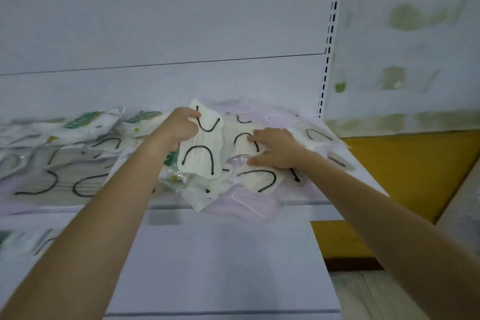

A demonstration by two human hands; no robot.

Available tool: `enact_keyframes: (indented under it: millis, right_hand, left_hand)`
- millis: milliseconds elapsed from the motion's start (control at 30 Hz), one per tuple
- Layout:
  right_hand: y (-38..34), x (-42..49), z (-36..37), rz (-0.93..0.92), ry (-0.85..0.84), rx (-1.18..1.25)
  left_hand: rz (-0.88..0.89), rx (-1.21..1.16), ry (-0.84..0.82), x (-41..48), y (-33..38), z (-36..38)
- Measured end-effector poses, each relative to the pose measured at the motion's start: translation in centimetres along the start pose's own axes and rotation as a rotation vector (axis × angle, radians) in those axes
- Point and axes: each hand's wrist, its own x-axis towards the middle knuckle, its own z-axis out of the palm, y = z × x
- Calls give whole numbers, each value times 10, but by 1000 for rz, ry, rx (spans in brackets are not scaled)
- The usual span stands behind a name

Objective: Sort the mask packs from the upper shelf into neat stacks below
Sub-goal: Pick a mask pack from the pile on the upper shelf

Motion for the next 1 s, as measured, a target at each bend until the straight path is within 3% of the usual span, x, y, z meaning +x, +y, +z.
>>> enact_keyframes:
  millis: [100,267,367,433,567,700,867,1000]
  right_hand:
    - [-11,2,3,38,120,-9]
    - [-30,-7,1,103,392,518]
    - [-41,-11,1,48,564,748]
    - [-50,-15,1,-31,590,826]
    - [-64,-31,9,-221,365,678]
    - [-70,-34,23,-386,100,346]
    - [-62,-37,0,-171,-67,411]
    - [-50,-46,-5,-136,-218,12]
  left_hand:
    - [-50,-41,12,-1,-13,-7]
    - [-60,-78,41,-4,-26,-15]
    - [-32,-183,31,-9,-24,-14]
    - [-71,-329,3,-13,-17,-15]
    - [-106,-496,-124,-16,-7,-20]
    - [-4,-357,-130,-20,-11,-20]
    - [79,-336,1,-19,-30,-32]
    - [120,-256,-33,-25,-37,-36]
